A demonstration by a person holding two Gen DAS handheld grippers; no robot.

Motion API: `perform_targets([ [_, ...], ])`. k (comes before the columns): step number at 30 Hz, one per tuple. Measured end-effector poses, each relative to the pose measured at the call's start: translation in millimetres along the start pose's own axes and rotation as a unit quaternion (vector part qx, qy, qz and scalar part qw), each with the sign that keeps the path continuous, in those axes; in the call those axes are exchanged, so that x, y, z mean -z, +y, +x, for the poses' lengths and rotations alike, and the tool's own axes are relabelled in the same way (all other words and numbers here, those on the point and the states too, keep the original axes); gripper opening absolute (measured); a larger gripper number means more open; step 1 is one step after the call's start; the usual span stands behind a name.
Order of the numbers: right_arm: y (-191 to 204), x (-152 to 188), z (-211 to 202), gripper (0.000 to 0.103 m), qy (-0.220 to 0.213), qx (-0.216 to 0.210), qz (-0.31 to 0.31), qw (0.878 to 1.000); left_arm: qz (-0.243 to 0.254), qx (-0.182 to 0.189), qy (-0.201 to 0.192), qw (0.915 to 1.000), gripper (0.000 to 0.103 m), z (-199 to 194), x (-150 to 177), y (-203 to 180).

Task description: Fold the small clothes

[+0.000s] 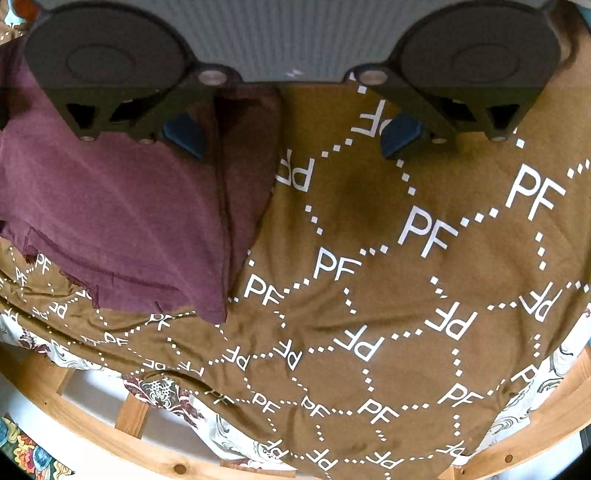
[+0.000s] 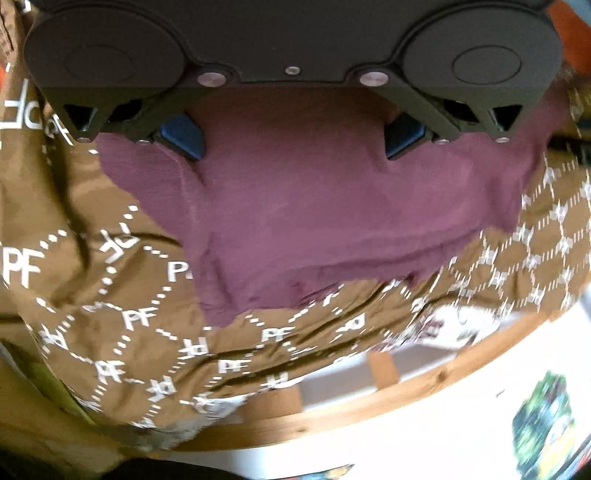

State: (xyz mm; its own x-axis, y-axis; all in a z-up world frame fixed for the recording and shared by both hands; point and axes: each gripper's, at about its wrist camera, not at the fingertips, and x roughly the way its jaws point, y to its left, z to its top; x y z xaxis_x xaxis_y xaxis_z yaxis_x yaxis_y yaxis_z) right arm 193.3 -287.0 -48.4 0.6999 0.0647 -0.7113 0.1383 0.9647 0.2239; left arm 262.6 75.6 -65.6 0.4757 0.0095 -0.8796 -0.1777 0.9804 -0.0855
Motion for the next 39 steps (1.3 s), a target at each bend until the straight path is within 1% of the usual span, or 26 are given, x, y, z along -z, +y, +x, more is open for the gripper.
perform_targets([
  [1,-5.0,-2.6,-2.1,0.102,-0.004,-0.004,0.014,1.0,0.0,0.0,0.0,1.0,0.102,0.3,-0.1,-0.1],
  [4,-28.8,-12.0,-15.4,0.102,-0.037,-0.022,0.078,0.996,0.002,0.001,0.0,1.0,0.102,0.8,-0.3,-0.9],
  [6,-43.9,-19.0,-20.4,0.102,-0.058,-0.013,0.104,0.993,0.003,0.002,0.001,1.0,0.102,2.2,-0.2,-1.3],
  [8,-55.7,-27.3,-17.4,0.098,-0.066,0.002,0.106,0.992,0.004,0.001,0.003,1.0,0.102,3.0,0.3,-1.9],
  [12,-58.0,-46.3,4.7,0.077,-0.057,0.022,0.059,0.996,0.009,-0.001,0.005,0.9999,0.102,4.9,1.0,-3.9],
  [14,-51.0,-53.5,15.4,0.07,-0.061,0.023,0.022,0.998,0.011,-0.001,0.005,0.9999,0.102,6.1,1.1,-3.8],
  [15,-47.3,-55.3,18.7,0.059,-0.066,0.024,0.003,0.998,0.011,-0.001,0.006,0.9999,0.102,6.6,1.1,-3.9],
  [16,-43.2,-57.9,22.3,0.042,-0.07,0.029,-0.019,0.997,0.011,0.0,0.007,0.9999,0.102,6.9,1.1,-3.9],
  [17,-39.2,-59.5,26.4,0.033,-0.076,0.037,-0.044,0.995,0.011,0.003,0.006,0.9999,0.102,7.1,1.0,-3.5],
  [18,-36.9,-60.7,29.7,0.016,-0.08,0.044,-0.062,0.994,0.01,0.005,0.006,0.9999,0.102,7.1,0.8,-3.3],
  [19,-37.5,-62.0,31.7,0.013,-0.084,0.048,-0.069,0.993,0.01,0.008,0.006,0.9999,0.102,7.0,0.7,-3.1],
  [20,-40.5,-62.9,32.7,0.012,-0.086,0.049,-0.062,0.993,0.011,0.01,0.005,0.9999,0.102,7.1,0.6,-3.3],
  [23,-53.1,-66.0,28.8,0.01,-0.099,0.059,-0.026,0.993,0.012,0.013,0.004,0.9998,0.102,7.1,0.4,-3.7],
  [24,-56.3,-66.8,27.2,0.008,-0.102,0.06,-0.019,0.993,0.012,0.015,0.005,0.9998,0.102,6.9,0.3,-4.1],
  [25,-58.5,-67.3,26.3,0.004,-0.103,0.061,-0.015,0.993,0.012,0.016,0.005,0.9998,0.102,6.9,0.2,-4.5],
  [27,-60.0,-65.2,27.4,0.004,-0.097,0.061,-0.011,0.993,0.013,0.021,0.002,0.9997,0.102,6.1,-0.1,-4.9],
  [29,-59.5,-62.9,27.0,0.008,-0.094,0.057,-0.007,0.994,0.01,0.035,-0.002,0.9993,0.102,3.9,-0.8,-3.4],
  [30,-57.6,-62.1,25.8,0.015,-0.094,0.059,-0.01,0.994,0.008,0.043,-0.005,0.9991,0.102,3.0,-1.3,-2.4],
  [31,-54.3,-60.1,22.7,0.027,-0.098,0.064,-0.015,0.993,0.006,0.05,-0.007,0.9987,0.102,2.2,-1.6,-1.7],
  [32,-50.5,-57.8,18.4,0.033,-0.105,0.071,-0.023,0.992,0.005,0.057,-0.009,0.9983,0.102,2.0,-1.8,-1.7],
  [34,-41.6,-52.8,10.5,0.062,-0.12,0.075,-0.037,0.989,0.01,0.065,-0.011,0.9978,0.102,2.8,-2.2,-4.2],
  [35,-37.0,-50.2,6.9,0.068,-0.126,0.072,-0.044,0.988,0.015,0.067,-0.011,0.9975,0.102,4.1,-2.6,-6.4],
  [36,-31.6,-47.1,3.7,0.077,-0.13,0.068,-0.053,0.988,0.023,0.065,-0.012,0.9975,0.102,5.6,-3.3,-9.2],
  [37,-24.3,-42.7,0.7,0.083,-0.131,0.061,-0.064,0.987,0.029,0.059,-0.014,0.9977,0.102,7.3,-3.6,-12.1],
  [38,-17.9,-38.6,-1.9,0.086,-0.131,0.053,-0.076,0.987,0.036,0.049,-0.02,0.998,0.102,9.0,-4.3,-14.7],
  [39,-9.8,-33.9,-3.4,0.091,-0.128,0.042,-0.091,0.987,0.041,0.04,-0.025,0.9981,0.102,11.1,-5.3,-16.3],
])
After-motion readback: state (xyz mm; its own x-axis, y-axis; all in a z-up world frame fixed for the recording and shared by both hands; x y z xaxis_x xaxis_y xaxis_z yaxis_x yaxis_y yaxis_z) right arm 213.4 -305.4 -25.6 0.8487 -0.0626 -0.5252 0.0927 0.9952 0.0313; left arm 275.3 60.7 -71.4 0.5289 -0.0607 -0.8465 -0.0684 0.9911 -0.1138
